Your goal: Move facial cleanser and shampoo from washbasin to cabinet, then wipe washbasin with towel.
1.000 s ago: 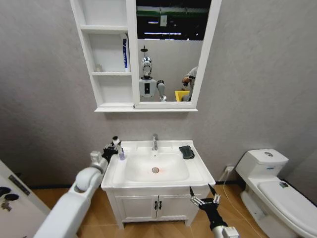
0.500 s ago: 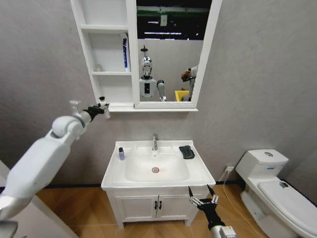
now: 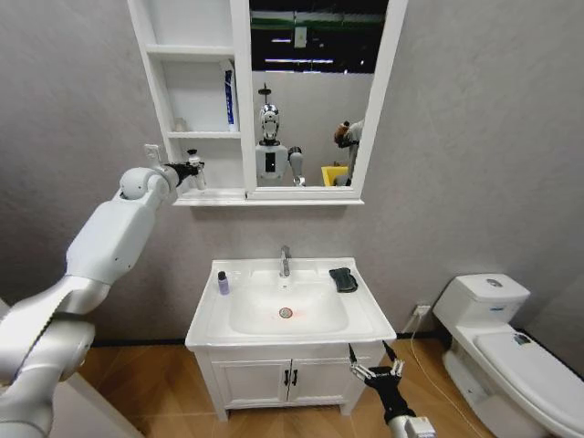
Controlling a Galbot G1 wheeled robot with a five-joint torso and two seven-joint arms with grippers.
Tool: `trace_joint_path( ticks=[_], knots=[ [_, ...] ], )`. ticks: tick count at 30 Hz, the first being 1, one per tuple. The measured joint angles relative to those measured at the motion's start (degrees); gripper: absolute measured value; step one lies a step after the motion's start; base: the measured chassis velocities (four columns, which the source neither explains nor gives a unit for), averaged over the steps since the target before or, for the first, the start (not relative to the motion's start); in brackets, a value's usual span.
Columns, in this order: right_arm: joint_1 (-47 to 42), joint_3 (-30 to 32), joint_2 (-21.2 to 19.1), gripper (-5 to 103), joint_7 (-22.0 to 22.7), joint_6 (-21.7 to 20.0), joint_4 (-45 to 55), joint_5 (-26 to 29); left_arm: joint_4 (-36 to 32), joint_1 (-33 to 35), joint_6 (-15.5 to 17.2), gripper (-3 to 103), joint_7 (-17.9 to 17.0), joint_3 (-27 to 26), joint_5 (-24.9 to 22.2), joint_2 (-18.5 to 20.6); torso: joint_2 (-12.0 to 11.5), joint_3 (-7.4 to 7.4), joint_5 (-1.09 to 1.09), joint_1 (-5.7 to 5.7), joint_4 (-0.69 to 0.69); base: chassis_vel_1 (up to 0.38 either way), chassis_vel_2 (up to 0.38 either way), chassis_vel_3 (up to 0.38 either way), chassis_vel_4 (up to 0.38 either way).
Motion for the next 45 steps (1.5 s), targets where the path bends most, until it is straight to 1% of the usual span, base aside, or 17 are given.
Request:
trace_joint_path(
  ticks=[7, 18, 20, 23, 25, 27, 28, 29, 31, 32, 33, 36, 38, 40, 41, 43, 45],
  knots=[
    [0.13, -0.02, -0.11, 100, -0.07, 0.13, -0.10, 0.22, 3.25, -2.31, 2.01, 32, 1.38, 1.27, 0.51, -0.42, 0.00, 0.00, 0.00, -0.01, 0.00, 0.000, 0.000, 0.000, 0.000],
    [-0.15, 0.16, -0.02, 100, -0.17, 0.70, -0.19, 0.30, 6.34, -4.22, 2.73, 32, 2.09, 1.99, 2.47, -2.56, 0.00, -0.01, 0.00, -0.01, -0.02, 0.000, 0.000, 0.000, 0.000],
    [-0.29, 0.19, 0.06, 100, -0.18, 0.94, -0.28, 0.31, 6.72, -4.29, 2.73, 30, 2.08, 2.01, 2.89, -2.86, 0.00, -0.01, 0.01, -0.01, -0.01, 0.000, 0.000, 0.000, 0.000],
    [-0.87, 0.32, 0.16, 100, -0.31, 1.51, -0.58, 0.37, 7.15, -4.29, 2.72, 45, 1.95, 2.00, 3.43, -3.29, 0.00, -0.01, 0.00, -0.01, -0.02, 0.000, 0.000, 0.000, 0.000],
    [-0.91, 0.38, 0.16, 100, -0.37, 1.64, -0.71, 0.38, 7.15, -4.23, 2.71, 45, 1.90, 1.99, 3.50, -3.37, 0.00, -0.01, 0.01, -0.01, -0.02, 0.000, 0.000, 0.000, 0.000],
    [-0.88, 0.50, 0.11, 100, -0.39, 1.77, -0.79, 0.50, 7.15, -3.99, 2.70, 57, 1.79, 1.96, 3.55, -3.45, 0.00, -0.01, 0.00, -0.01, -0.01, 0.000, 0.000, 0.000, 0.000],
    [-0.88, 0.50, 0.11, 100, -0.39, 1.77, -0.79, 0.50, 7.15, -3.99, 2.70, 57, 1.79, 1.96, 3.55, -3.45, 0.00, -0.01, 0.00, -0.01, -0.01, 0.000, 0.000, 0.000, 0.000],
    [-0.82, 0.53, 0.10, 100, -0.40, 1.78, -0.78, 0.61, 7.03, -3.83, 2.70, 68, 1.60, 1.88, 3.54, -3.51, 0.01, -0.01, 0.00, -0.01, -0.01, 0.000, 0.000, 0.000, 0.000],
    [-0.79, 0.53, 0.10, 100, -0.40, 1.78, -0.77, 0.64, 6.72, -3.67, 2.71, 68, 1.48, 1.82, 3.45, -3.48, 0.00, -0.01, 0.00, -0.01, -0.01, 0.000, 0.000, 0.000, 0.000],
    [-0.73, 0.53, 0.10, 100, -0.41, 1.78, -0.76, 0.65, 5.92, -3.31, 2.80, 73, 1.27, 1.75, 3.19, -3.25, 0.00, -0.01, 0.01, -0.01, -0.02, 0.000, 0.000, 0.000, 0.000],
    [-0.72, 0.46, 0.11, 100, -0.41, 1.78, -0.76, 0.65, 3.95, -2.42, 3.24, 84, 0.93, 1.61, 2.45, -2.59, 0.00, 0.00, 0.01, -0.01, -0.02, 0.000, 0.000, 0.000, 0.000],
    [-0.71, 0.39, 0.14, 100, -0.42, 1.78, -0.75, 0.65, 2.29, -1.65, 3.65, 84, 0.71, 1.31, 2.10, -2.08, 0.00, -0.01, 0.00, -0.01, -0.02, 0.000, 0.000, 0.000, 0.000],
    [-0.46, 0.02, 0.23, 100, -0.44, 1.77, -0.74, 0.47, -3.81, 1.01, 5.33, 97, -0.62, 0.47, 0.28, -0.20, 0.00, -0.01, 0.00, -0.01, 0.00, 0.000, 0.000, 0.000, 0.000],
    [-0.38, -0.07, 0.29, 100, -0.44, 1.76, -0.69, 0.41, -5.41, 1.75, 5.62, 99, -0.98, 0.40, -0.23, 0.35, 0.00, -0.01, 0.01, -0.01, -0.01, 0.000, 0.000, 0.000, 0.000],
    [-0.31, -0.23, 0.35, 100, -0.44, 1.72, -0.52, 0.32, -9.04, 3.64, 5.75, 100, -1.58, 0.23, -0.71, 1.75, 0.01, -0.01, 0.00, -0.01, -0.01, 0.000, 0.000, 0.000, 0.000],
    [-0.30, -0.25, 0.36, 100, -0.44, 1.71, -0.49, 0.30, -10.03, 4.17, 5.74, 100, -1.72, 0.14, -0.76, 2.14, 0.00, -0.01, 0.00, -0.01, -0.02, 0.000, 0.000, 0.000, 0.000],
    [-0.24, -0.40, 0.45, 100, -0.44, 1.67, -0.34, 0.18, -17.74, 8.36, 6.19, 100, -3.26, -1.19, -1.83, 4.92, 0.00, -0.01, 0.00, -0.01, -0.02, 0.000, 0.000, 0.000, 0.000]
  ],
)
